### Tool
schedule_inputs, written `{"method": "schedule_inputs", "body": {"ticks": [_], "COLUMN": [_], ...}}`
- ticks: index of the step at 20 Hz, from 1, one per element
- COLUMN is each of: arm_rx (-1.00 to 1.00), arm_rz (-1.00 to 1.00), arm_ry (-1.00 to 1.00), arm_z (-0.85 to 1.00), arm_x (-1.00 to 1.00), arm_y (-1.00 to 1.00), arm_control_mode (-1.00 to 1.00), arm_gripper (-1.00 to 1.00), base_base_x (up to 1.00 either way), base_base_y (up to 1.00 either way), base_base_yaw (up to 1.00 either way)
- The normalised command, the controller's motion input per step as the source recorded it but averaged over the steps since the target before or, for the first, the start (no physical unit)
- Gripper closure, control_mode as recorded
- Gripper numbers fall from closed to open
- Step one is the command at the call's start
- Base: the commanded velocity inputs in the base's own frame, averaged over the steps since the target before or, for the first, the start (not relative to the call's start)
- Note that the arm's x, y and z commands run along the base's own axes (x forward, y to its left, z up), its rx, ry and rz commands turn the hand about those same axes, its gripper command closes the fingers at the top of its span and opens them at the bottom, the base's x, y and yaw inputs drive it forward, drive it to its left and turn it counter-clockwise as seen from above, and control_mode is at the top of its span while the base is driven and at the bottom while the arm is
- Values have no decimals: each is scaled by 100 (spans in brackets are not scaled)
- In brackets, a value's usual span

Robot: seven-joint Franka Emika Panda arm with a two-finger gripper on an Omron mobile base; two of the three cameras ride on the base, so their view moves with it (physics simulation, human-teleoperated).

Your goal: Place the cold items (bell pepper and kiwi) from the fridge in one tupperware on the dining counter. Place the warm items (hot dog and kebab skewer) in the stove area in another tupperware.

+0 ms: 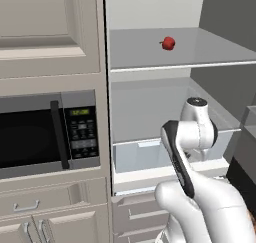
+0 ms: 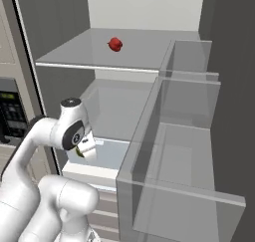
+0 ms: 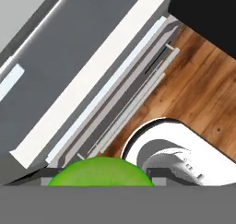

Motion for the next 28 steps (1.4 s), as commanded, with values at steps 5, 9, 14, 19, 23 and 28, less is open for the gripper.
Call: {"method": "schedule_inputs", "body": {"ticks": [5, 9, 14, 19, 23, 28], "arm_rx": [-3, 0, 0, 0, 0, 0], "arm_rz": [20, 6, 0, 0, 0, 0], "arm_ry": [0, 0, 0, 0, 0, 0], "arm_z": [-4, -3, 0, 0, 0, 0], "arm_x": [-17, -4, 0, 0, 0, 0], "arm_y": [14, 0, 0, 0, 0, 0], "arm_control_mode": [-100, 100, 100, 100, 100, 100], "arm_gripper": [100, 100, 100, 100, 100, 100], "base_base_x": [0, -23, -43, -39, -14, 0], "base_base_y": [0, 0, 0, 3, 10, 8], "base_base_yaw": [0, 21, 36, 44, 56, 80]}}
